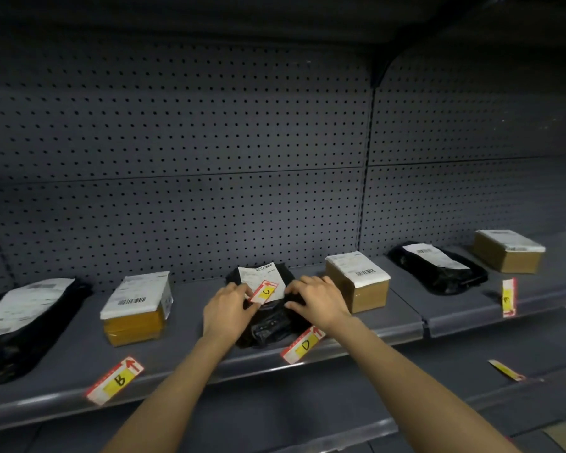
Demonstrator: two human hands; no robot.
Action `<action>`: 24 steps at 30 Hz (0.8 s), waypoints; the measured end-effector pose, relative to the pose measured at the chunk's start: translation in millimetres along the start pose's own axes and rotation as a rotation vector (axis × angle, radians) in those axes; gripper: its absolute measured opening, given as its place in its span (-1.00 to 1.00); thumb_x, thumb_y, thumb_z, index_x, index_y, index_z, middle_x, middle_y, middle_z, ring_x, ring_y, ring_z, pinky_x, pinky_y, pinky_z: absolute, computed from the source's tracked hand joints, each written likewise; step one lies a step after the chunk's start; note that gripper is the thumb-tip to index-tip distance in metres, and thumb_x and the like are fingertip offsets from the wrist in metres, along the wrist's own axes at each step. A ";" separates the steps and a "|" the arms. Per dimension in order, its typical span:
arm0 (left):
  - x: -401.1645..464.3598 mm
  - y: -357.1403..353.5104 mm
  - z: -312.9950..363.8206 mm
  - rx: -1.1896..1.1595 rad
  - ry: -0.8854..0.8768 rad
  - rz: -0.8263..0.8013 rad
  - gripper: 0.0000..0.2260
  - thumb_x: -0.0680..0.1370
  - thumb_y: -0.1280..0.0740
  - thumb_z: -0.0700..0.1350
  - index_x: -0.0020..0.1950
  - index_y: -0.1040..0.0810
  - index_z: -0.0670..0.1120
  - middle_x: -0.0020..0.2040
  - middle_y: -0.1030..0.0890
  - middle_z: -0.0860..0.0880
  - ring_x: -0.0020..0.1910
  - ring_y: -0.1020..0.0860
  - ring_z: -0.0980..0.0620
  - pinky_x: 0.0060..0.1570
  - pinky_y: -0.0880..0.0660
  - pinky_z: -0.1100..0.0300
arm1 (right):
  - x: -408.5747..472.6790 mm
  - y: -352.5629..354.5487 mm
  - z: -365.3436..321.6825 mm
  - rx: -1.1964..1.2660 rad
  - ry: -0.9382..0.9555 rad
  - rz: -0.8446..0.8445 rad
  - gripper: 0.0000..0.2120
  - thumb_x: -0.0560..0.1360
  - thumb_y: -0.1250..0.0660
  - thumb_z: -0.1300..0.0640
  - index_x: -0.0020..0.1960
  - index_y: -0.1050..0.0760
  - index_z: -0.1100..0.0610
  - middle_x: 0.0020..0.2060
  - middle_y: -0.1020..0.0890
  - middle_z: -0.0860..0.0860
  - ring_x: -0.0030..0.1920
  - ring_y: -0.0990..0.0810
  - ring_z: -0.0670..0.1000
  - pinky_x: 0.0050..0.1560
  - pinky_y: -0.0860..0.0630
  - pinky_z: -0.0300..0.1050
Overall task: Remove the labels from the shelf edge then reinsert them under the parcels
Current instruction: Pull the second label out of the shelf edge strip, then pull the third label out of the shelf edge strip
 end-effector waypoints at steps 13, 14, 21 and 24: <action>47.1 -43.3 -12.7 -0.080 0.155 -0.205 -0.56 0.32 -0.49 0.16 0.08 -0.52 -0.02 0.09 -0.56 -0.03 0.12 -0.49 -0.04 -0.05 -0.45 0.09 | 72.8 -54.1 8.6 0.059 -0.074 -0.165 -0.51 0.46 -0.29 -0.17 0.32 -0.39 0.00 0.21 -0.53 0.05 0.25 -0.44 0.09 0.20 -0.28 0.00; 48.6 -42.6 -14.2 -0.121 0.165 -0.208 -0.57 0.30 -0.51 0.12 0.06 -0.51 -0.01 0.07 -0.56 -0.02 0.09 -0.50 -0.03 -0.09 -0.44 0.10 | 73.9 -54.8 9.3 0.067 -0.072 -0.174 -0.51 0.46 -0.29 -0.18 0.32 -0.39 0.00 0.20 -0.54 0.05 0.24 -0.45 0.10 0.19 -0.29 0.01; 40.8 -25.0 -14.1 -0.273 0.203 -0.156 -0.82 0.40 -0.46 -0.12 -0.10 -0.49 0.02 -0.20 -0.57 0.04 -0.12 -0.57 -0.03 -0.23 -0.43 0.12 | 64.8 -36.7 12.7 0.256 -0.102 -0.059 -0.86 0.48 -0.32 -0.01 -0.03 -0.42 0.00 -0.09 -0.68 -0.05 -0.02 -0.59 0.04 0.06 -0.31 -0.11; 32.8 -7.7 -9.2 -0.269 0.193 -0.109 -0.93 0.44 -0.41 -0.16 -0.13 -0.57 -0.03 -0.18 -0.63 -0.03 -0.11 -0.59 -0.06 -0.14 -0.51 0.08 | 57.0 -21.7 10.6 0.280 -0.073 -0.028 -0.89 0.51 -0.30 -0.02 -0.06 -0.41 -0.01 -0.12 -0.68 -0.05 -0.06 -0.60 0.04 0.10 -0.32 -0.08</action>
Point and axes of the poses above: each hand's wrist, its own x-axis towards the middle knuckle, its own y-axis out of the back of the hand, z = x × y, the point moved 5 cm from there along x, towards the middle knuckle
